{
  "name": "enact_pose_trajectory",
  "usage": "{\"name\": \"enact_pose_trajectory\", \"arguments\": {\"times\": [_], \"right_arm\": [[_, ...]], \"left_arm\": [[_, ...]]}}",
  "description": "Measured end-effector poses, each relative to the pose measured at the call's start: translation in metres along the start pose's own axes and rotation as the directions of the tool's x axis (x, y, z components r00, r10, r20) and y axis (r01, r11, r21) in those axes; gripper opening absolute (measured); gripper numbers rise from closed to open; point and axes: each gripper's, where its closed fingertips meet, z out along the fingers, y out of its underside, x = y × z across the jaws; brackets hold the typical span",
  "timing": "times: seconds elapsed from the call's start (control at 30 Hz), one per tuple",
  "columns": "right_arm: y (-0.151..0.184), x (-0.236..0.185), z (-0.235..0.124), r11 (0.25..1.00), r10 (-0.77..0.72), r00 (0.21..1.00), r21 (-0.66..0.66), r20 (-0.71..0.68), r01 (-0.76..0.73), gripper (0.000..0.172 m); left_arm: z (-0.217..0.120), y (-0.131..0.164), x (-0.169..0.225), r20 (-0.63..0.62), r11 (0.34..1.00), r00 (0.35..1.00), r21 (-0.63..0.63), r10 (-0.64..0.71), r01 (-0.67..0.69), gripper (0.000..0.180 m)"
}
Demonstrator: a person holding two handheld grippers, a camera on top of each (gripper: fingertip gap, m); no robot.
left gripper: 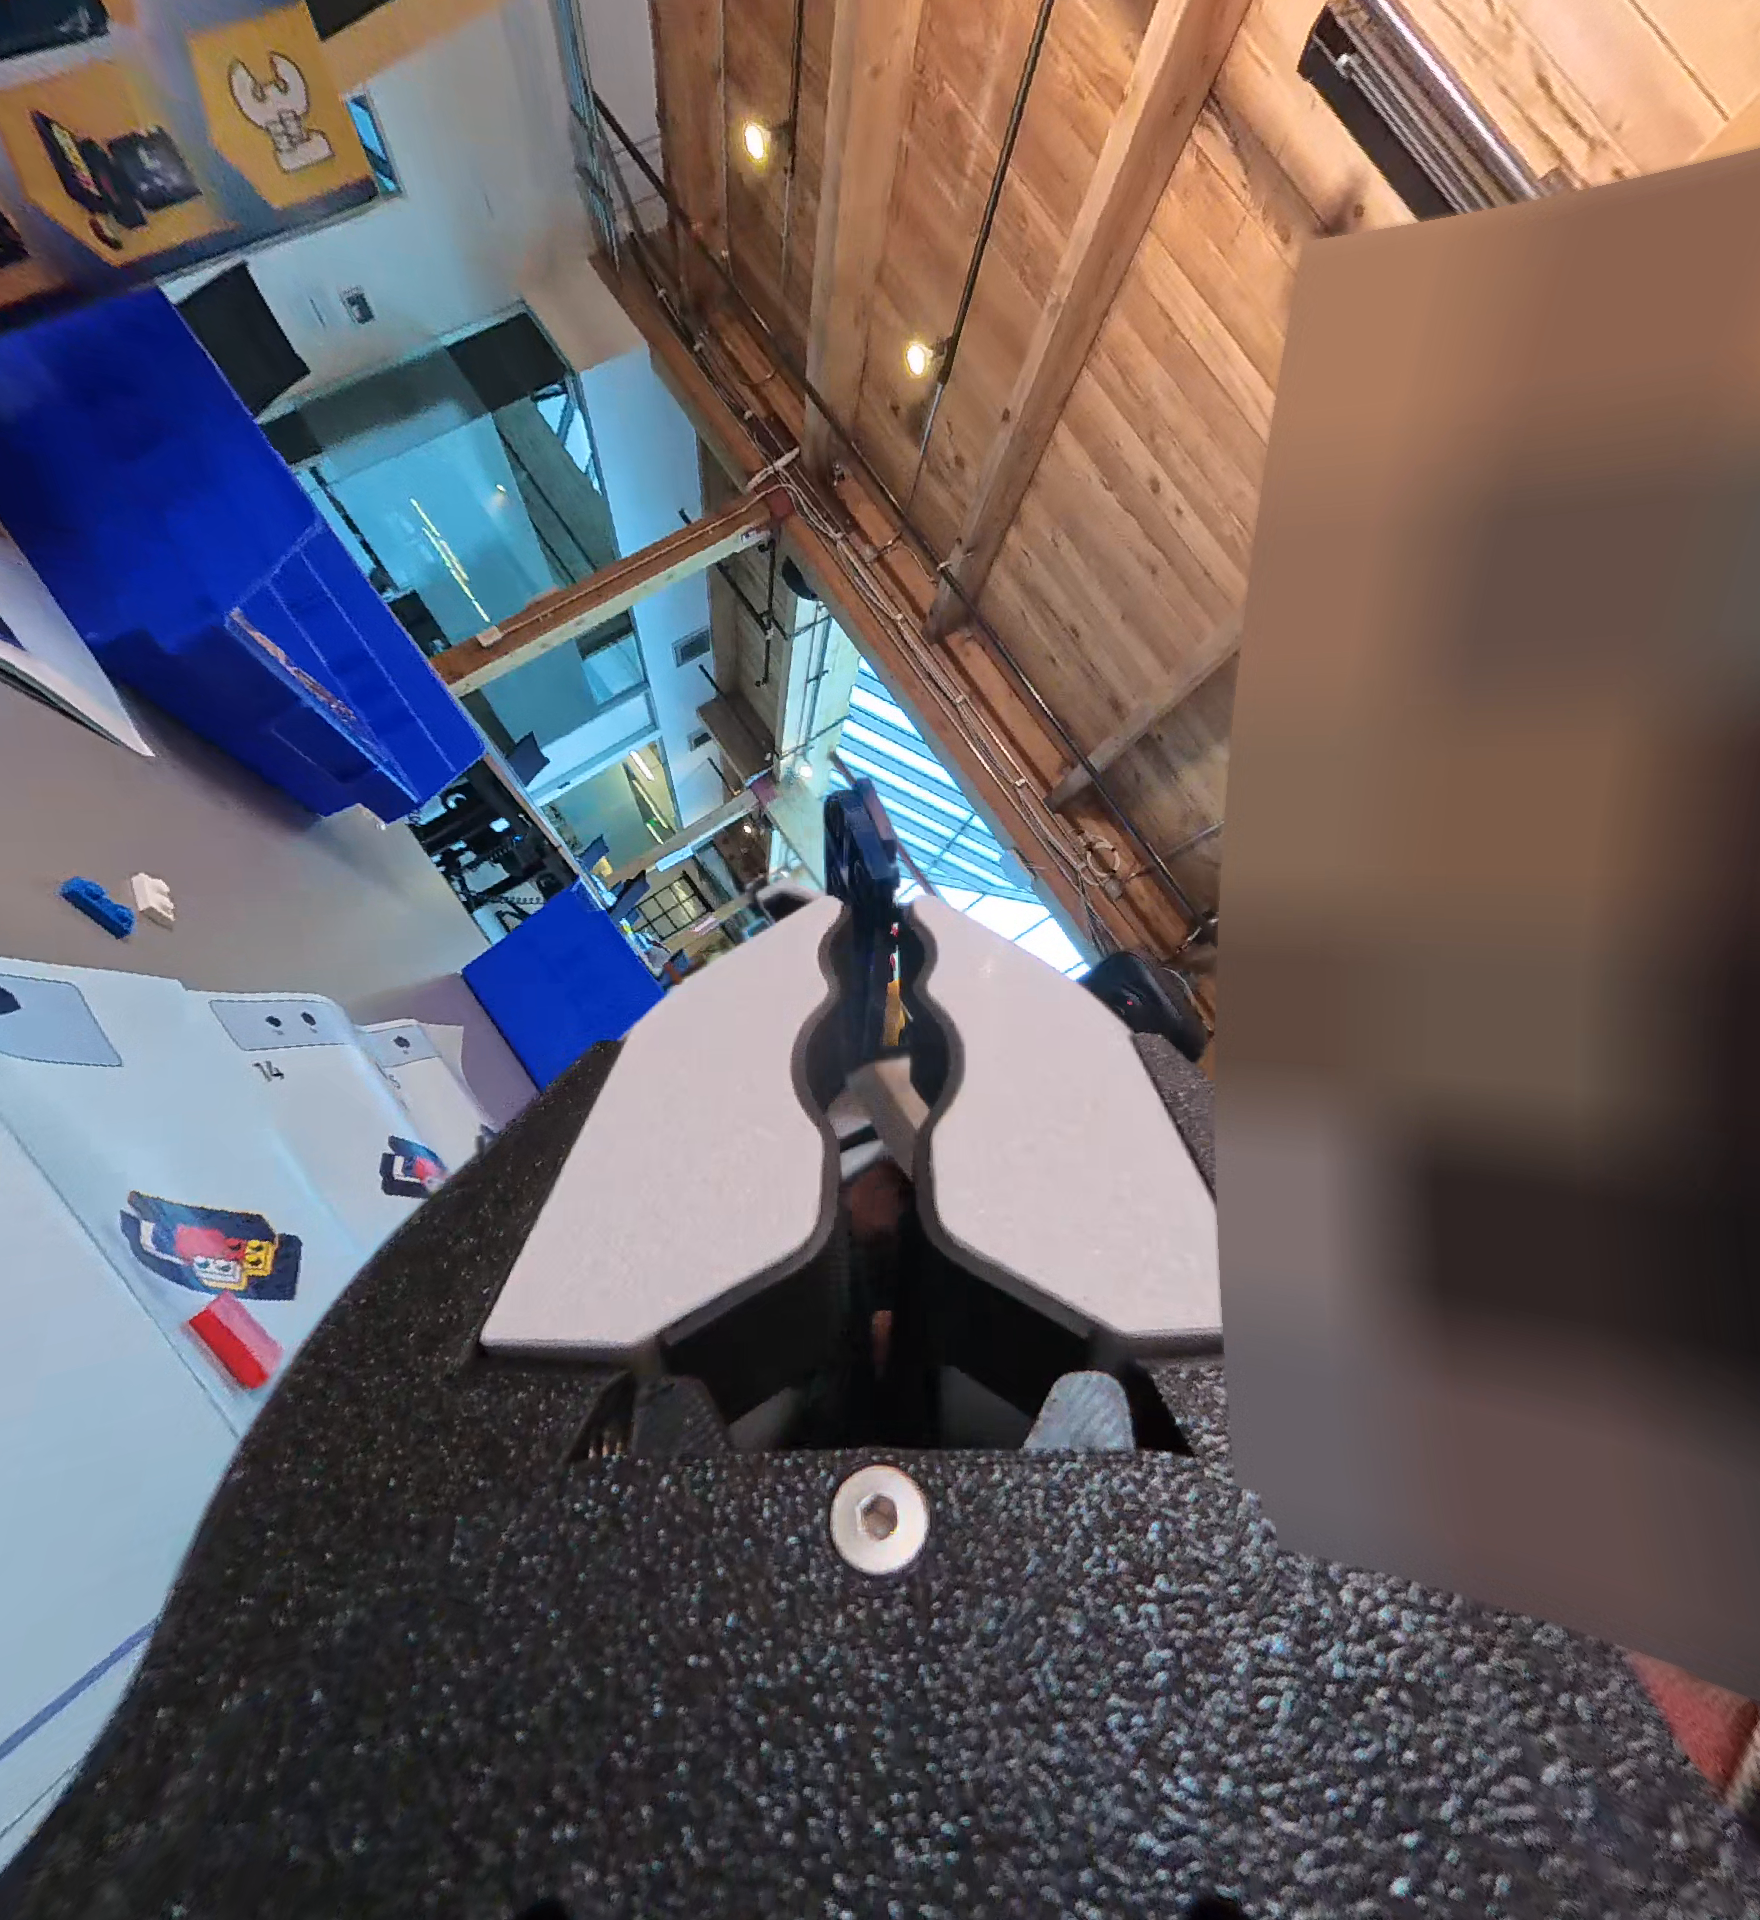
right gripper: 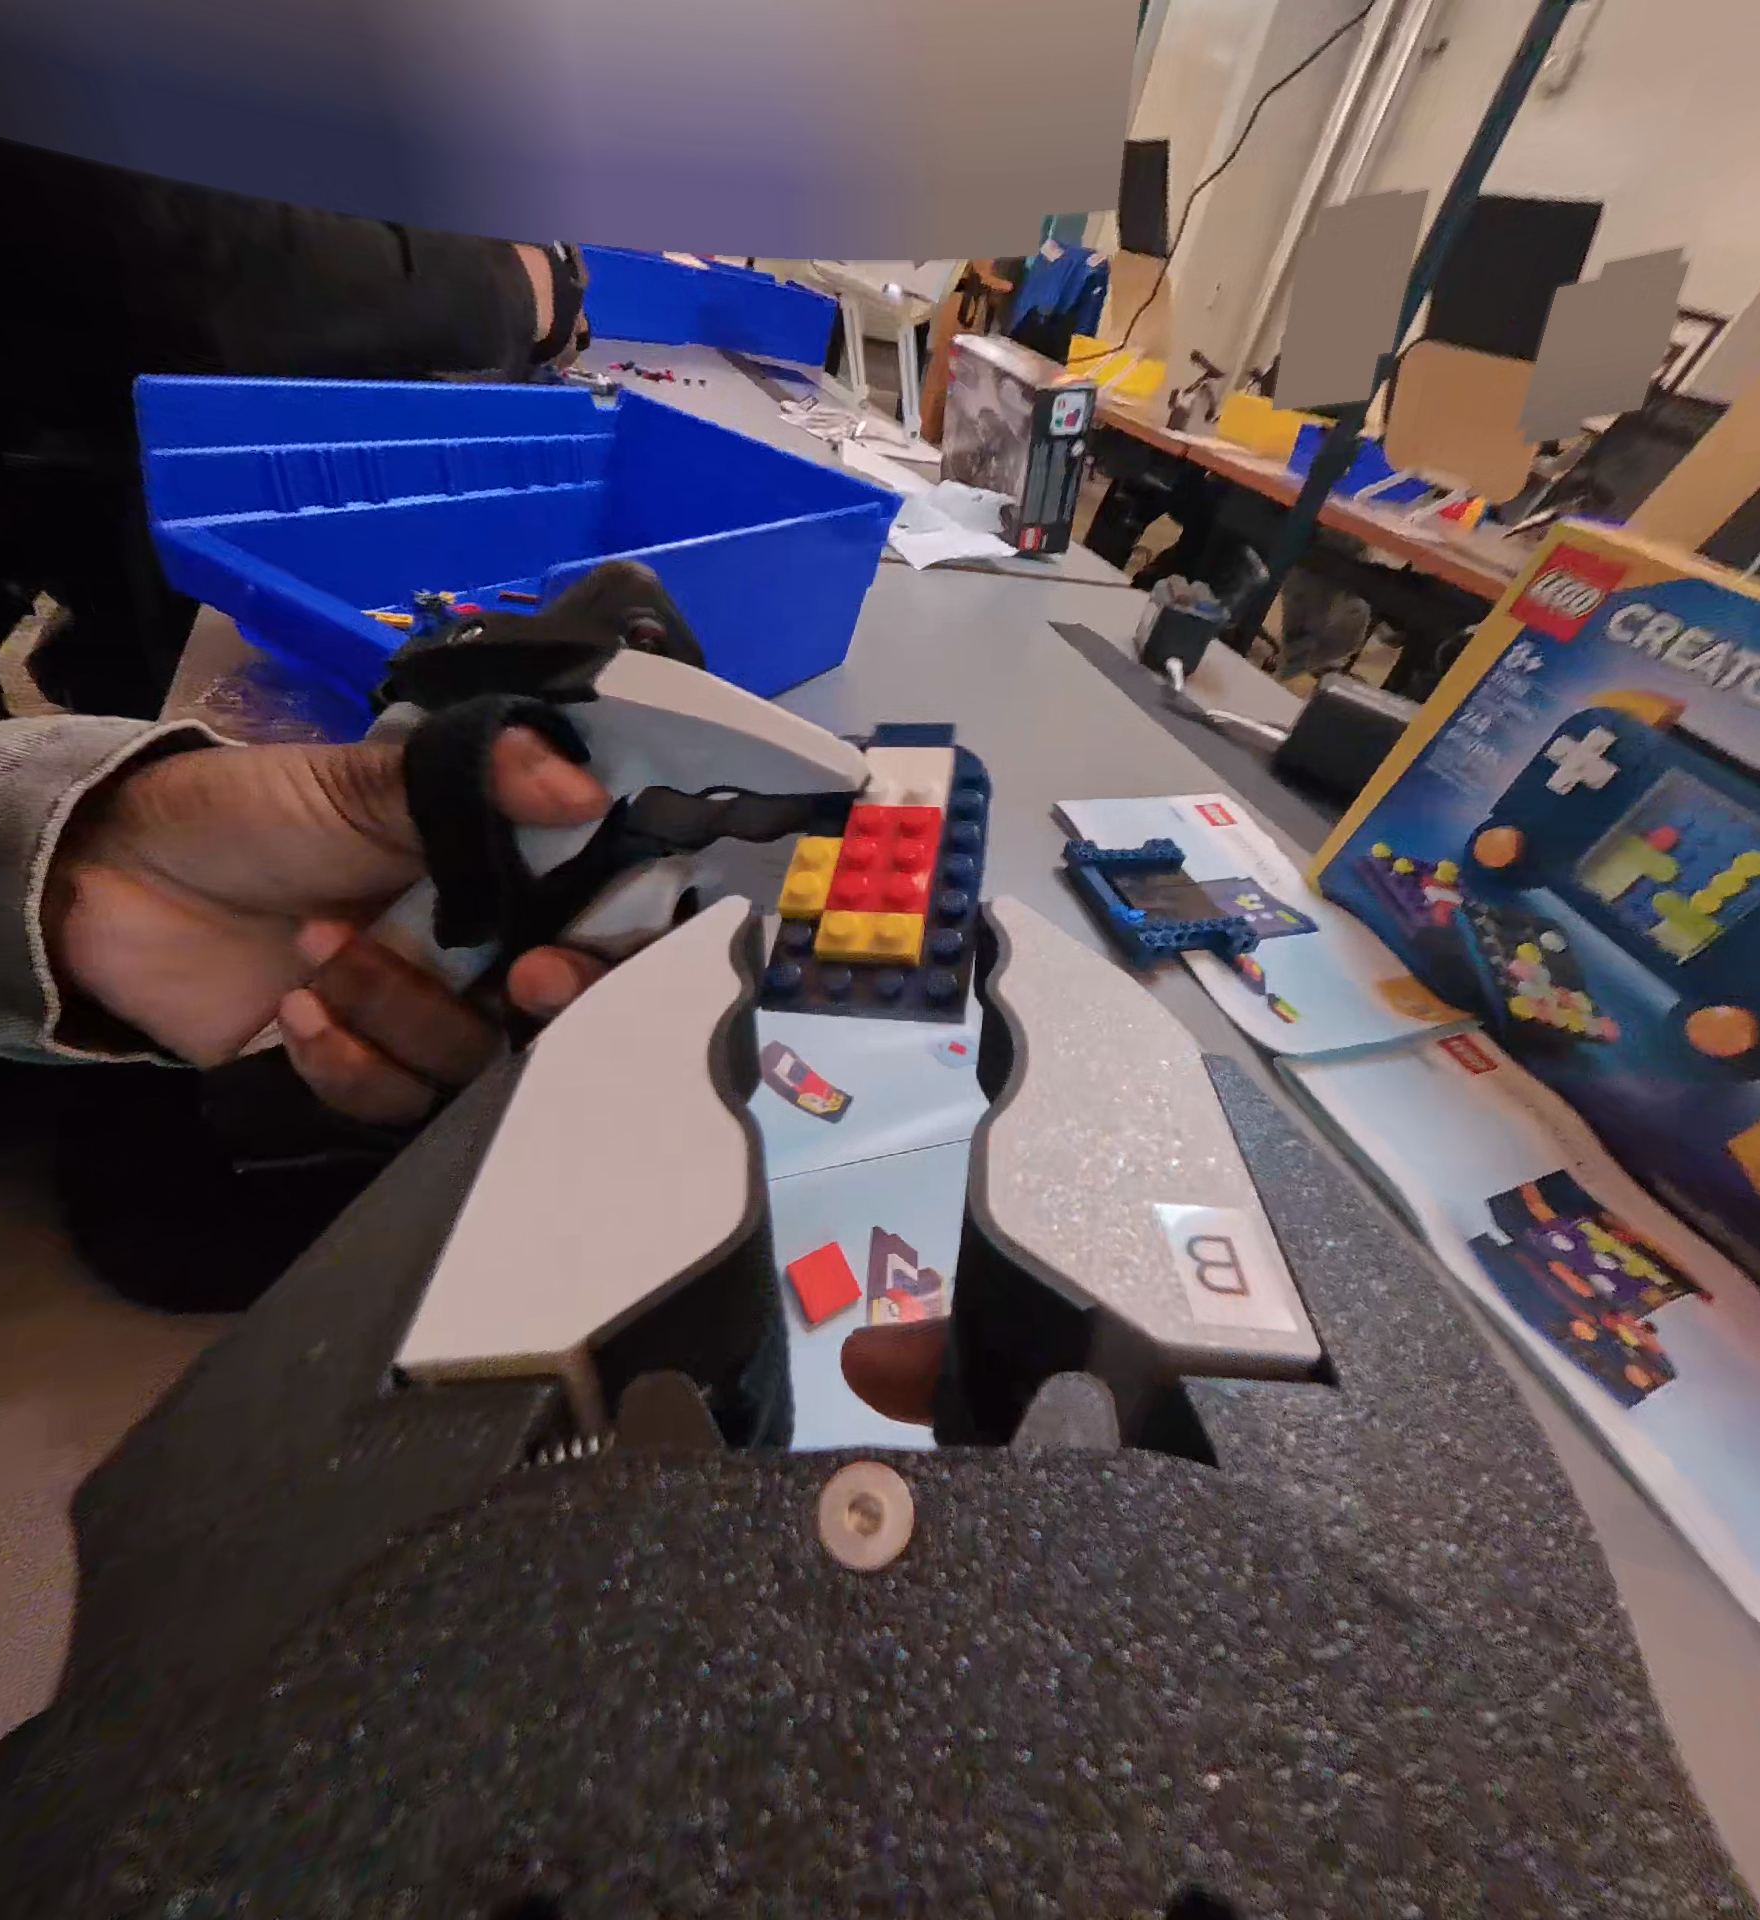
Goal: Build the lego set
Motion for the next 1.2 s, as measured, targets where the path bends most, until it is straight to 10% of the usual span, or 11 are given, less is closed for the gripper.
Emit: {"name": "enact_pose_trajectory", "arguments": {"times": [0.57,1.2], "right_arm": [[0.002,-0.021,-0.028,0.953,-0.298,0.914,0.035,0.276,0.300,0.037],[0.010,-0.027,-0.034,0.954,-0.284,0.891,0.008,0.355,0.301,0.037]], "left_arm": [[-0.001,0.012,0.010,-0.063,0.958,0.996,-0.278,0.062,-0.077,0.005],[-0.007,0.028,0.006,-0.052,0.900,0.999,-0.436,-0.001,-0.022,0.002]]}}
